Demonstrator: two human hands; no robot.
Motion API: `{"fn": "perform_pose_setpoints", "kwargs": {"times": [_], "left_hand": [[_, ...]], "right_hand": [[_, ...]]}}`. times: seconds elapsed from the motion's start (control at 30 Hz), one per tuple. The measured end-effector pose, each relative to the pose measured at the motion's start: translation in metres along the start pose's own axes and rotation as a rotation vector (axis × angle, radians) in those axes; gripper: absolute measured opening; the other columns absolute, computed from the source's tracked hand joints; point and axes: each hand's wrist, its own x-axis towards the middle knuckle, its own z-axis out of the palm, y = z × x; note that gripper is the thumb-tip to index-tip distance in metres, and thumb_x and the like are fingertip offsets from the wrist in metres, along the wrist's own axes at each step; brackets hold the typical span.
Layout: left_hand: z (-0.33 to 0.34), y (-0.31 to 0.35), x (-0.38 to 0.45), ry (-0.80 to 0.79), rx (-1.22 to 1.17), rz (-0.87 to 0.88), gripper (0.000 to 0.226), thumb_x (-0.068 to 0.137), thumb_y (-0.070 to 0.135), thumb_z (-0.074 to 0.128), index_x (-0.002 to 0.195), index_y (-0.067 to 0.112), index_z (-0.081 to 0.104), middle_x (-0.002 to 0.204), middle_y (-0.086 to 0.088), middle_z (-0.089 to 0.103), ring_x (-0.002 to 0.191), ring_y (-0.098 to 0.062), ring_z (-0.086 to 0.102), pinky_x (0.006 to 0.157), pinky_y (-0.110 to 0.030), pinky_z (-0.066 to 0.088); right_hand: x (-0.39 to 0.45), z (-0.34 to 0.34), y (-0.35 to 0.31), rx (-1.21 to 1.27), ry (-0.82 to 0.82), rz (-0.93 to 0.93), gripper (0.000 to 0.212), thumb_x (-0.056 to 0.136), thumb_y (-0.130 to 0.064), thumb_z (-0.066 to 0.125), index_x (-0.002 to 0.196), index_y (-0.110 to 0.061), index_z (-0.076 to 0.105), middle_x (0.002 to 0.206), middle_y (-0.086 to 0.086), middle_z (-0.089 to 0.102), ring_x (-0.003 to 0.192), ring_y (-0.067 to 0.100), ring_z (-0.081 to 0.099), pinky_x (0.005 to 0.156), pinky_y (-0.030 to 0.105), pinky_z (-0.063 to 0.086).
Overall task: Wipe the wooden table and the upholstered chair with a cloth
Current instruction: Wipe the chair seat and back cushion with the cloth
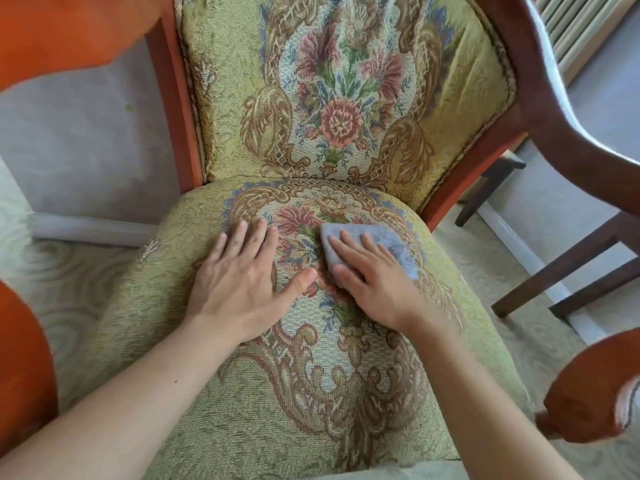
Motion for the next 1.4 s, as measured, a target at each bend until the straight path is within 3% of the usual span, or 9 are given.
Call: {"fn": "perform_pose_setpoints", "kwargs": {"times": [0.23, 0.3, 0.37, 0.5, 0.63, 0.7, 0.83, 1.03, 1.4], "left_hand": [[0.000, -0.002, 0.000, 0.002, -0.001, 0.013, 0.103, 0.079, 0.087, -0.015, 0.160, 0.024, -0.002, 0.166, 0.008, -0.006, 0.154, -0.016, -0.009, 0.126, -0.039, -0.002], [0.001, -0.003, 0.000, -0.002, -0.003, 0.018, 0.103, 0.079, 0.087, -0.015, 0.159, 0.023, -0.004, 0.166, 0.007, -0.008, 0.154, -0.017, -0.010, 0.126, -0.040, -0.001], [0.003, -0.003, 0.000, 0.001, -0.016, 0.024, 0.101, 0.080, 0.086, -0.015, 0.158, 0.023, -0.004, 0.165, 0.006, -0.010, 0.153, -0.018, -0.011, 0.126, -0.040, -0.002], [0.008, -0.005, 0.001, 0.013, -0.041, 0.026, 0.098, 0.083, 0.085, -0.013, 0.158, 0.023, -0.004, 0.165, 0.006, -0.010, 0.153, -0.019, -0.012, 0.126, -0.040, -0.003], [0.010, -0.006, 0.003, 0.009, -0.038, 0.029, 0.099, 0.082, 0.087, -0.011, 0.157, 0.022, -0.006, 0.165, 0.005, -0.011, 0.153, -0.020, -0.013, 0.126, -0.041, -0.004], [0.009, -0.005, 0.004, 0.008, -0.036, 0.031, 0.100, 0.081, 0.087, -0.012, 0.157, 0.023, -0.008, 0.165, 0.004, -0.013, 0.153, -0.021, -0.015, 0.126, -0.042, -0.004], [0.007, -0.005, 0.004, 0.003, -0.043, 0.028, 0.102, 0.079, 0.088, -0.014, 0.157, 0.023, -0.011, 0.165, 0.005, -0.017, 0.153, -0.020, -0.017, 0.126, -0.043, -0.004], [0.003, -0.004, 0.003, -0.012, -0.005, 0.038, 0.097, 0.083, 0.082, -0.014, 0.158, 0.021, -0.012, 0.165, 0.001, -0.017, 0.153, -0.023, -0.016, 0.126, -0.044, -0.004], [-0.003, -0.002, -0.004, -0.006, -0.086, 0.044, 0.098, 0.080, 0.071, -0.031, 0.160, 0.022, -0.003, 0.167, 0.005, -0.010, 0.154, -0.016, -0.014, 0.126, -0.041, -0.006]], "right_hand": [[-0.035, -0.006, -0.013, 0.159, 0.021, -0.155, 0.045, 0.102, -0.031, 0.053, 0.146, -0.038, 0.045, 0.145, -0.017, 0.052, 0.139, 0.002, 0.040, 0.116, 0.029, 0.032], [-0.041, -0.017, -0.010, 0.392, 0.014, -0.115, 0.037, 0.101, -0.025, 0.054, 0.137, -0.036, 0.055, 0.118, -0.017, 0.068, 0.102, 0.000, 0.064, 0.085, 0.029, 0.052], [-0.042, -0.033, -0.004, 0.727, 0.053, -0.064, 0.030, 0.103, -0.020, 0.051, 0.131, -0.025, 0.061, 0.122, -0.007, 0.068, 0.107, 0.013, 0.066, 0.089, 0.036, 0.055], [-0.033, -0.061, 0.026, 1.087, 0.506, 0.280, 0.024, 0.103, -0.027, 0.051, 0.119, -0.025, 0.068, 0.111, 0.005, 0.073, 0.108, 0.037, 0.066, 0.083, 0.054, 0.056], [-0.005, -0.067, 0.054, 0.901, 0.822, 0.421, 0.030, 0.103, -0.038, 0.047, 0.121, -0.020, 0.064, 0.099, 0.001, 0.068, 0.087, 0.007, 0.066, 0.072, 0.041, 0.056], [0.020, -0.053, 0.055, 0.663, 0.742, 0.451, 0.034, 0.103, -0.039, 0.043, 0.121, -0.016, 0.062, 0.087, -0.006, 0.063, 0.076, 0.006, 0.059, 0.066, 0.034, 0.044], [0.065, -0.014, 0.044, 0.125, 0.265, 0.461, 0.044, 0.106, -0.041, 0.035, 0.141, -0.020, 0.051, 0.128, 0.016, 0.062, 0.129, 0.035, 0.047, 0.101, 0.045, 0.041], [0.076, -0.001, 0.008, 0.006, 0.038, 0.259, 0.048, 0.106, -0.047, 0.029, 0.153, -0.037, 0.031, 0.154, 0.026, 0.031, 0.145, 0.047, 0.020, 0.116, 0.055, 0.026], [-0.032, -0.005, -0.031, 0.176, -0.026, 0.004, 0.036, 0.104, -0.047, 0.039, 0.140, -0.052, 0.045, 0.139, -0.036, 0.036, 0.144, -0.003, 0.011, 0.114, 0.019, 0.016]]}}
